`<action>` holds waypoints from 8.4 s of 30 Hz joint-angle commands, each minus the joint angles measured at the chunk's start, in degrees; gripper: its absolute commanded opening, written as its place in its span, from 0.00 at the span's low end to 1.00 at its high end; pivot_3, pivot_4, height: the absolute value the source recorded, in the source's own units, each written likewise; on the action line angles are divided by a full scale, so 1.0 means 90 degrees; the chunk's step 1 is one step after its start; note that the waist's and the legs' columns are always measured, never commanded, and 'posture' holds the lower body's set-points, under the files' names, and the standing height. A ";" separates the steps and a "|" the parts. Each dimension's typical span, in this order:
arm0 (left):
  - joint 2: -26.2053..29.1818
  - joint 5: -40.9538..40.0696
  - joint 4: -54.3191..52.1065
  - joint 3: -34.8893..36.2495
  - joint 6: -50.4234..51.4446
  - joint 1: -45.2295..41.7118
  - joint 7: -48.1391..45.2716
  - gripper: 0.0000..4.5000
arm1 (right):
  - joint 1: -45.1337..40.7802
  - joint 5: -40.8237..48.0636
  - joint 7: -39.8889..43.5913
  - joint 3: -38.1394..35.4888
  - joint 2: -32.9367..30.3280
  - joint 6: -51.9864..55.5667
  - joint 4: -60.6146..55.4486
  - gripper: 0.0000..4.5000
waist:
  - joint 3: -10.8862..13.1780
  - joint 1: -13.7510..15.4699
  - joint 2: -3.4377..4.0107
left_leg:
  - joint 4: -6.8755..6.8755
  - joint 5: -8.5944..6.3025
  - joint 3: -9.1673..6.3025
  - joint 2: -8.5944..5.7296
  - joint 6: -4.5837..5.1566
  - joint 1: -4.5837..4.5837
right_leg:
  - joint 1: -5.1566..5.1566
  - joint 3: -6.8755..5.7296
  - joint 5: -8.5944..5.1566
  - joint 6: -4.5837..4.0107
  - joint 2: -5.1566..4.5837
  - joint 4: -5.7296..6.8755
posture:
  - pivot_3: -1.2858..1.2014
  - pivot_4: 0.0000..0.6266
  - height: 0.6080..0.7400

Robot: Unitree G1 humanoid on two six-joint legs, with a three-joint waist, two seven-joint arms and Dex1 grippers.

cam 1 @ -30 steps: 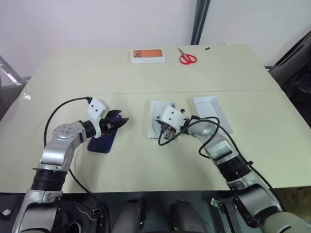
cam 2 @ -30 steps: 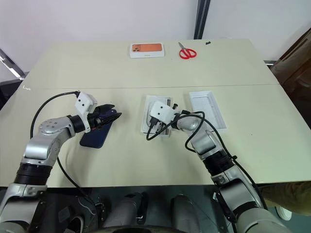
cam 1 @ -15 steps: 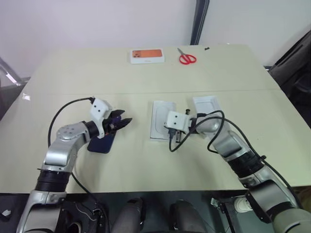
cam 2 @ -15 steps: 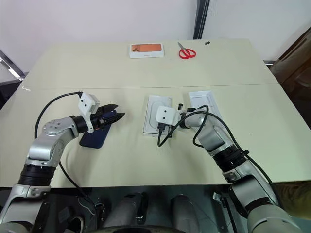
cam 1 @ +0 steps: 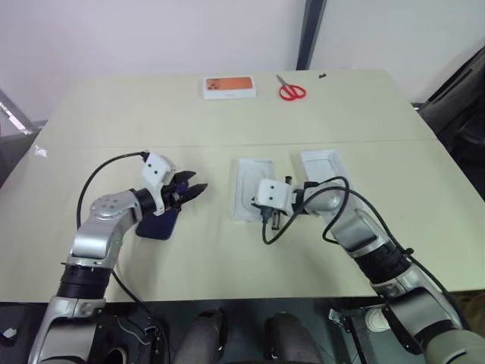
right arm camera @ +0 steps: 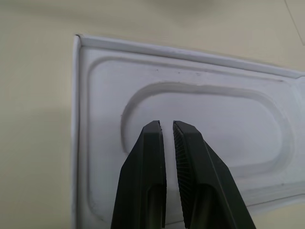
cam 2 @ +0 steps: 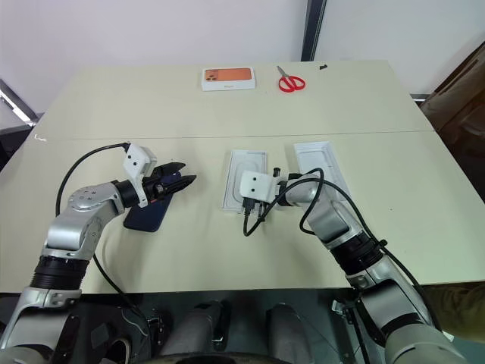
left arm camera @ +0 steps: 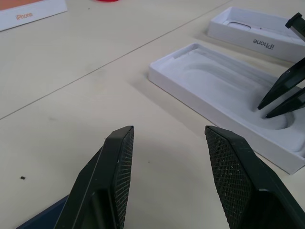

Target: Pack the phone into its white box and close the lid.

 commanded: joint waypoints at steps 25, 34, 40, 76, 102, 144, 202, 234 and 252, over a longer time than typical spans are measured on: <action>0.1481 -0.0522 0.2008 0.0929 0.1368 -0.0804 -0.1139 0.56 | -0.0582 0.1008 -0.0999 -0.1025 0.1507 -0.0330 0.0659 0.10 | 0.0000 -0.0046 0.0000 | -0.0004 0.0007 0.0001 0.0001 -0.0011 -0.0007 | -0.0039 0.0002 0.0001 -0.0001 0.0002 0.0014 | 0.52 0.24 0.95; 0.2066 -0.0427 0.3064 0.0851 0.2010 -0.1091 -0.1787 0.99 | -0.0875 0.0685 -0.1402 -0.0264 0.2505 -0.0608 0.0860 0.09 | 0.0000 -0.0053 0.0000 | -0.0005 0.0019 0.0001 0.0001 -0.0031 -0.0032 | -0.0081 0.0004 0.0001 -0.0001 0.0003 0.0039 | 0.52 0.24 0.95; 0.2309 -0.0496 0.3312 0.0543 0.3111 -0.1173 -0.2355 0.99 | -0.0978 0.0460 -0.1531 0.0195 0.3027 -0.0679 0.1573 0.09 | -0.0001 -0.0051 -0.0002 | 0.0001 0.0023 0.0000 0.0000 -0.0036 -0.0043 | -0.0090 0.0003 0.0001 -0.0001 0.0004 0.0044 | 0.52 0.24 0.95; 0.0802 -0.0505 0.2928 -0.0493 0.5140 -0.1197 -0.2479 0.99 | -0.1181 -0.0067 -0.0917 0.0793 0.3085 0.0175 0.2730 0.09 | -0.0151 0.0030 0.0122 | 0.0000 -0.0001 -0.0020 -0.0019 0.0003 0.0018 | -0.0010 0.0001 -0.0001 0.0001 -0.0006 0.0029 | 0.52 0.24 0.95; 0.0739 -0.0653 0.3886 0.0412 0.4826 -0.1392 -0.2100 0.05 | -0.1078 -0.0093 -0.0972 0.0787 0.2974 0.0180 0.2628 0.09 | -0.0153 0.0004 0.0117 | -0.0006 -0.0001 -0.0030 -0.0018 0.0002 0.0019 | -0.0010 -0.0003 -0.0001 0.0001 -0.0003 0.0022 | 0.52 0.24 0.95; -0.2423 -0.4037 0.0113 0.4038 0.6000 -0.1088 0.2390 0.00 | 0.0525 0.1744 0.0723 -0.0202 -0.0175 0.0956 -0.1111 0.60 | -0.0093 -0.0003 0.0010 | 0.0020 0.0024 -0.0015 -0.0003 -0.0038 -0.0094 | -0.0089 0.0003 0.0002 -0.0002 0.0003 0.0034 | 0.52 0.24 0.95; -0.2245 -0.5458 -0.0041 0.2811 0.5798 -0.0354 0.3390 0.00 | 0.1451 0.3068 0.1141 -0.1029 -0.0718 0.1271 -0.2774 0.66 | -0.0085 0.0022 -0.0004 | 0.0028 0.0026 -0.0017 -0.0004 -0.0042 -0.0094 | -0.0077 0.0002 0.0003 -0.0001 0.0002 0.0026 | 0.52 0.24 0.95; -0.1660 -0.5737 -0.0555 0.2343 0.5790 -0.0051 0.3470 0.97 | 0.1206 0.2571 0.0417 -0.1141 -0.0558 0.0416 -0.1351 0.66 | -0.0083 0.0017 -0.0007 | 0.0030 0.0027 -0.0016 -0.0003 -0.0041 -0.0092 | -0.0075 0.0002 0.0003 -0.0001 0.0003 0.0028 | 0.52 0.24 0.95; -0.0735 -0.2507 -0.0095 0.0128 0.3502 -0.0139 0.1523 0.01 | 0.0911 0.1764 -0.0247 -0.0984 -0.0374 0.0027 -0.0369 0.00 | -0.0084 0.0014 -0.0004 | 0.0022 0.0027 -0.0013 -0.0005 -0.0041 -0.0092 | -0.0079 0.0004 0.0003 -0.0003 0.0001 0.0026 | 0.52 0.24 0.95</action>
